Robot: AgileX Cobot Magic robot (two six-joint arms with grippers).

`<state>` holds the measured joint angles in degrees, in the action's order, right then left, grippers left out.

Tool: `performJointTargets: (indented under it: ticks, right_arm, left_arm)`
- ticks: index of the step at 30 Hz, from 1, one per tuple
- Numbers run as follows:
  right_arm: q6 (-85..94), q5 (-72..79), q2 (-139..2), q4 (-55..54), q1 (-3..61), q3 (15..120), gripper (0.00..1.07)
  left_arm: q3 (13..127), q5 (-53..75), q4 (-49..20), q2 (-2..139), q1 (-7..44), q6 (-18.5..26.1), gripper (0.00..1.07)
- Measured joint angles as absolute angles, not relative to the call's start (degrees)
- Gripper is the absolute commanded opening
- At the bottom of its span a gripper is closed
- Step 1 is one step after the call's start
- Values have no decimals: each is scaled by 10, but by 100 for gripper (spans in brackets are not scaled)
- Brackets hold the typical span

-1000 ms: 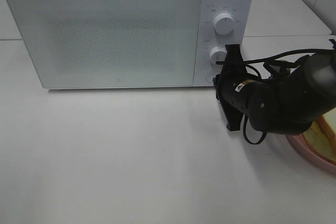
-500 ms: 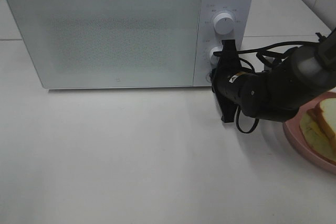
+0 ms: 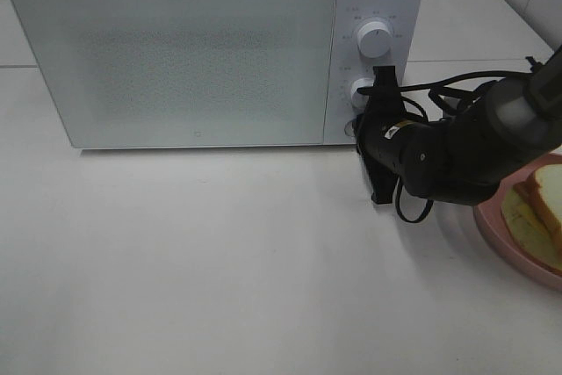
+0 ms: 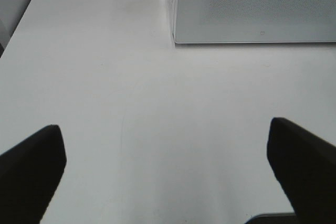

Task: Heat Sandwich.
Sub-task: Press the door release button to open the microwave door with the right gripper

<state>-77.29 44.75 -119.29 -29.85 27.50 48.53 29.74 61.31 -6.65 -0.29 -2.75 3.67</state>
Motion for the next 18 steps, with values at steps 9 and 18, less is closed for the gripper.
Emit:
performJointTargets:
  ticks: [9, 18]
  right_arm:
    - [-773, 476, -1222, -299, 279, 500, 0]
    - [-769, 481, -1239, -316, 283, 515, 0]
  left_arm:
    - [297, 613, -66, -3, -28, 37, 100]
    - [297, 613, -66, -3, -28, 37, 100]
